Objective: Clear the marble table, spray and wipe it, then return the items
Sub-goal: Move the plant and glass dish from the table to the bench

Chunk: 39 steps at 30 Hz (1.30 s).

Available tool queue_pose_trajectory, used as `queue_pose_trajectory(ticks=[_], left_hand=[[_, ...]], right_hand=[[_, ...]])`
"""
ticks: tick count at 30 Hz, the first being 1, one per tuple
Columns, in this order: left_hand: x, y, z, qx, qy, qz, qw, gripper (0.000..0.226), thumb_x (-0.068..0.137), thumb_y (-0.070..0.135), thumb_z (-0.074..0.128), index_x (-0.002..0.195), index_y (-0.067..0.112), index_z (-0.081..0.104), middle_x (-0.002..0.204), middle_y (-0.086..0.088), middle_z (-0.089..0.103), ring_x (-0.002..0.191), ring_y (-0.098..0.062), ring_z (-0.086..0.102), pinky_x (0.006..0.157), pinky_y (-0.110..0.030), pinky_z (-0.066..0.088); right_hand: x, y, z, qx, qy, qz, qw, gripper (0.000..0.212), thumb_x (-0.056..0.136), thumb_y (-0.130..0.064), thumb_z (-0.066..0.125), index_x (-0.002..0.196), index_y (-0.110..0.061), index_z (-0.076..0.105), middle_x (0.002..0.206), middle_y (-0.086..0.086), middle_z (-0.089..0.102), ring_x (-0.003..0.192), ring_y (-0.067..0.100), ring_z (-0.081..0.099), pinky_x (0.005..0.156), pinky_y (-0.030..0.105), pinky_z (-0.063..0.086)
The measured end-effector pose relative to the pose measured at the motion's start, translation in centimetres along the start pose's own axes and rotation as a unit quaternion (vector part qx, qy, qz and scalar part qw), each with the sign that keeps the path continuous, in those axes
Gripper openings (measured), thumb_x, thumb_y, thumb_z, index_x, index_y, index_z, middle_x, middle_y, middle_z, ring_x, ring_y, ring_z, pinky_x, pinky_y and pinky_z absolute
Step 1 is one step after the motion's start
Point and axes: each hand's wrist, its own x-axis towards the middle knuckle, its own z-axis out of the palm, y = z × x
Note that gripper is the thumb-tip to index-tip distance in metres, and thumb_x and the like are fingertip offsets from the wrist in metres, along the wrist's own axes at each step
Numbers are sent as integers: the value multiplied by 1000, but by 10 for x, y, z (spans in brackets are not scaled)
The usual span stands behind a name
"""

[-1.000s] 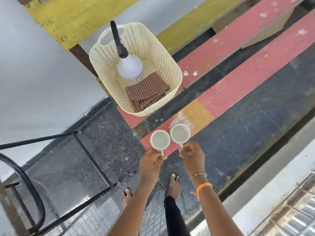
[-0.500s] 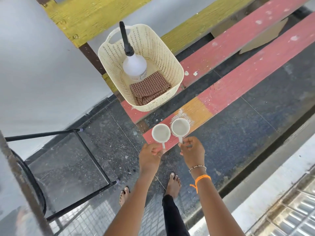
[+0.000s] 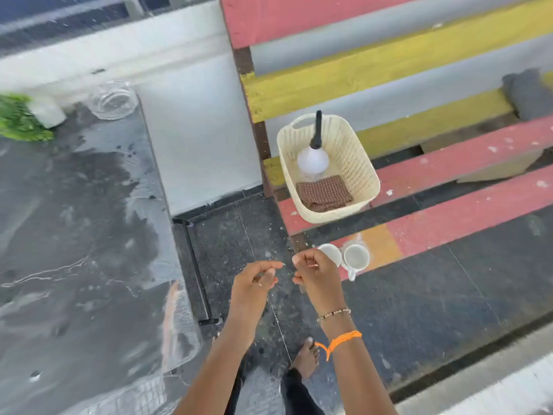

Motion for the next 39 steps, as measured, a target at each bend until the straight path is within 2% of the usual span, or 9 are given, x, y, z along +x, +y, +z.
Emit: queue_pose_trajectory(ticks=[5,8,14,15,19,23,29,34,39], left_hand=[[-17,25,-85,-98,95,43,990,30,90,5,53,79,26,72,86,1,65,65,4,61,64,-6,47],[-16,31,-140,-146,155,53,976,30,90,1,52,77,21,70,73,1,60,63,-5,56,64,-13,46],[-1,39,-202,-181,212,15,960,29,91,3,50,78,20,69,69,-1,54,54,3,55,64,-11,47],[11,44,-280,-199,246,15,949,29,91,3,50,78,21,69,69,-1,54,57,-1,55,68,-15,47],[35,54,-307,-191,223,-6,956,25,92,6,48,84,18,68,69,1,55,66,-11,54,70,-19,46],[75,68,-344,-188,178,-39,965,17,93,9,49,102,9,63,70,1,53,65,-9,52,70,-19,46],[149,97,-397,-186,142,-74,969,17,93,16,50,108,12,57,69,2,51,64,-9,49,83,-31,46],[204,120,-411,-241,125,-111,956,8,92,12,51,88,8,57,71,-1,54,64,-10,52,70,-20,47],[246,142,-401,-321,95,-141,932,26,91,12,55,115,0,54,76,-3,54,68,-11,54,71,-21,50]], right_hand=[[-21,-50,66,-29,-109,-48,992,15,88,-11,58,74,-17,58,76,2,59,65,13,58,60,19,55],[-29,-72,115,-53,-162,-68,983,11,88,-9,57,77,-11,58,73,-1,56,62,12,56,63,24,55],[-23,-96,177,-97,-211,-75,970,11,87,-5,57,77,-11,59,71,0,54,60,11,55,57,19,53],[-32,-114,256,-102,-237,-81,963,12,87,-5,57,77,-11,59,71,0,54,60,11,54,56,18,53],[-25,-129,287,-130,-229,-100,959,13,88,-5,56,77,-13,58,70,-1,54,58,11,54,54,16,52],[-8,-147,341,-233,-209,-174,934,11,86,-10,56,77,-15,59,72,1,60,66,17,58,71,34,51],[44,-190,415,-310,-153,-268,899,20,87,0,47,88,-4,67,98,14,69,88,23,61,80,26,44],[84,-207,426,-393,-94,-297,865,35,86,5,41,115,-4,59,123,15,55,116,31,48,100,35,37],[112,-207,431,-489,-86,-281,821,54,90,-1,40,142,-8,28,151,9,26,139,29,21,115,37,22]])
